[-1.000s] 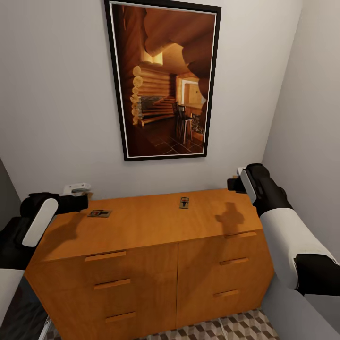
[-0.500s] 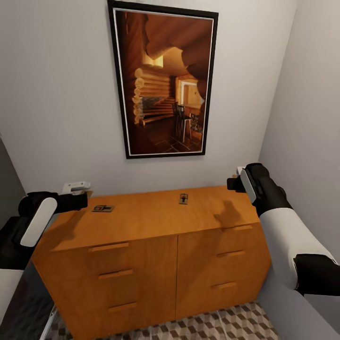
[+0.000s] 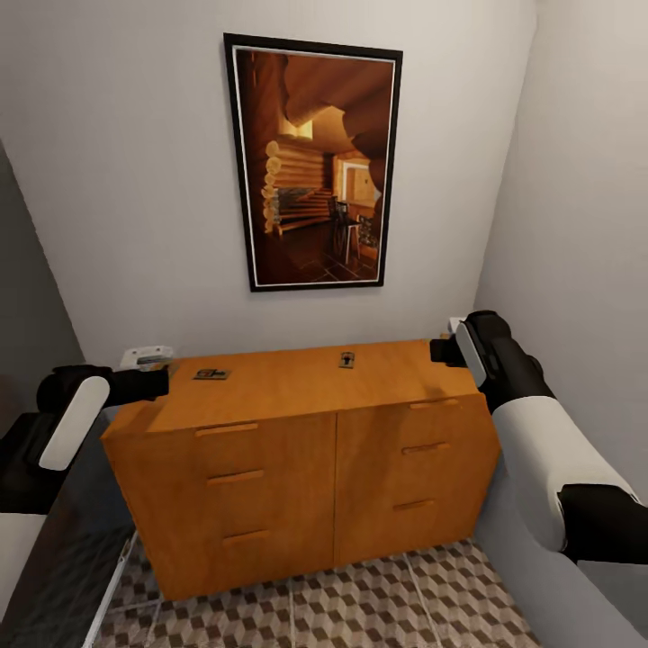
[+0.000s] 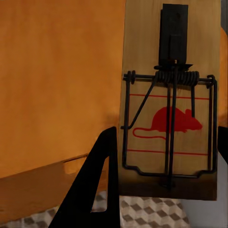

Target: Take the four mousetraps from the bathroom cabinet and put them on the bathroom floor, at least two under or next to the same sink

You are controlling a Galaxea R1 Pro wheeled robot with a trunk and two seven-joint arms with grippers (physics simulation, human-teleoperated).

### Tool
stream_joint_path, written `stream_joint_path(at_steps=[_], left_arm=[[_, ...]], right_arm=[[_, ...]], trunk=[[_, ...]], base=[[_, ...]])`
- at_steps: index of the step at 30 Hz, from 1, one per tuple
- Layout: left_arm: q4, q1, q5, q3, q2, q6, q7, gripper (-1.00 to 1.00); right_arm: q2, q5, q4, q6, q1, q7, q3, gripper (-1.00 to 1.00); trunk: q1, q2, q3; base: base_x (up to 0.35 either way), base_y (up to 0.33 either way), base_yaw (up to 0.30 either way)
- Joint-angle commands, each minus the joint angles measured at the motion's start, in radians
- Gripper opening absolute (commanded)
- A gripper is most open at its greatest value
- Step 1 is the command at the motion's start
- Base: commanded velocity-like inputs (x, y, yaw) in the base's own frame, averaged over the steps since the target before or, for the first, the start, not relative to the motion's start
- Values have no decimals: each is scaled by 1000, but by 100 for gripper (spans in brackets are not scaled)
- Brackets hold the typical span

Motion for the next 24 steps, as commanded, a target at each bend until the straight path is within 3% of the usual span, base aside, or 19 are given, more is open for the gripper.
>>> stream_joint_path(at_steps=[1, 6, 13, 15, 18, 24], left_arm=[[-1, -1, 10, -2, 0, 2, 8, -100], [0, -1, 10, -2, -1, 2, 8, -100], [39, 39, -13, -42, -41, -40, -12, -100], [50, 48, 4, -52, -53, -52, -16, -100], [44, 64, 26, -35, -69, -70, -17, -100], [10, 80, 73, -26, -103, -38, -16, -100]], right_arm=[[0, -8, -1, 3, -1, -7, 0, -100], [-2, -8, -1, 3, -1, -6, 0, -100], [38, -5, -17, -37, 39, -11, 40, -100], [40, -10, -6, -49, 50, -4, 29, -100], [31, -12, 11, -31, 67, -1, 12, -100], [26, -12, 41, 3, 101, 1, 3, -100]], trunk=[[-1, -1, -1], [-1, -1, -1], [-1, -1, -1], [-1, -1, -1], [-1, -1, -1], [-1, -1, -1]], base=[[-345, 0, 0], [-345, 0, 0], [0, 0, 0], [0, 0, 0], [0, 0, 0], [0, 0, 0]])
